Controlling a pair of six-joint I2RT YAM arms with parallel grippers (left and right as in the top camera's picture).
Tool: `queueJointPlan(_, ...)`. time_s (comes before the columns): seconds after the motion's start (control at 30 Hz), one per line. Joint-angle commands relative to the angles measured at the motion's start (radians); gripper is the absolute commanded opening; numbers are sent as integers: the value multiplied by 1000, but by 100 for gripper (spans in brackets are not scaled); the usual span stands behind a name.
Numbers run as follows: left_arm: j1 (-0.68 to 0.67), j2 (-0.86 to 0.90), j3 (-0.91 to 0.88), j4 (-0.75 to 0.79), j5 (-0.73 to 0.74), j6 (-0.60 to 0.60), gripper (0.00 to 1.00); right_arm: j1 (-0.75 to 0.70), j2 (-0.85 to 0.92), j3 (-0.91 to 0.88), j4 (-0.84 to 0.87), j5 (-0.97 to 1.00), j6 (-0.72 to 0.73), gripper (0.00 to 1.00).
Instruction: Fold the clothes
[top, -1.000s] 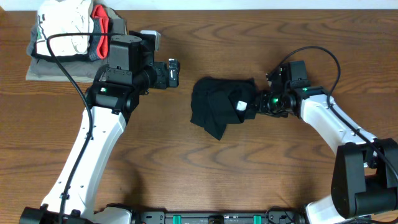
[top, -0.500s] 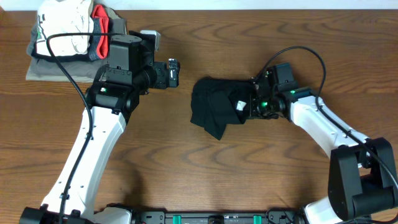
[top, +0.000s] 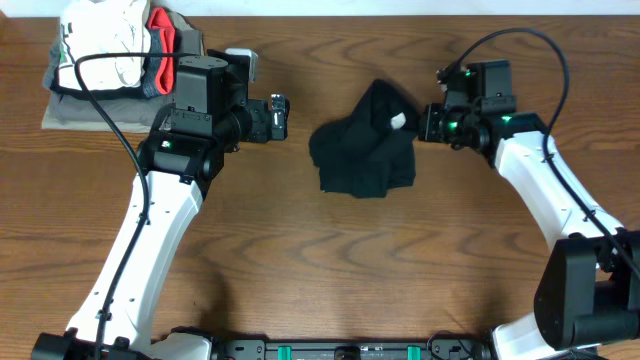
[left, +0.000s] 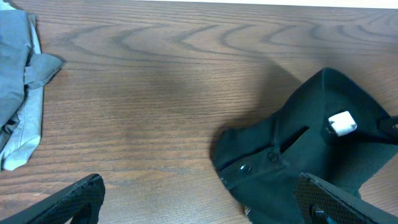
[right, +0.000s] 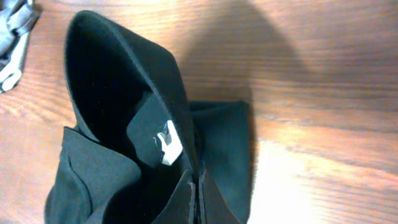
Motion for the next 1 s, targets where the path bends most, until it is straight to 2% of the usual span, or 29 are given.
queueJointPlan(0.0, 3, 8, -5, 0, -9, -1, 98, -13, 72, 4, -3, 30, -42, 1)
queueJointPlan(0.2, 3, 29, -5, 0, -9, -1, 98, -13, 223, 4, -55, 31, -42, 1)
queueJointPlan(0.4, 3, 59, -5, 0, -9, -1, 98, -55, 216, 20, -97, 53, -47, 3)
queueJointPlan(0.6, 3, 84, -5, 0, -9, -1, 98, -109, 208, 176, -255, 11, -151, 23)
queueJointPlan(0.7, 3, 85, -5, 1, -9, -1, 98, -108, 208, 268, -313, -29, -202, 47)
queueJointPlan(0.8, 2, 85, -5, 3, 1, 0, 98, -102, 208, 335, -338, -38, -206, 54)
queueJointPlan(0.83, -3, 85, -5, 6, 43, 18, 98, -103, 208, 353, -340, -38, -206, 56)
queueJointPlan(0.97, -56, 95, -5, 9, 290, 224, 98, -122, 208, 399, -335, -38, -195, 63)
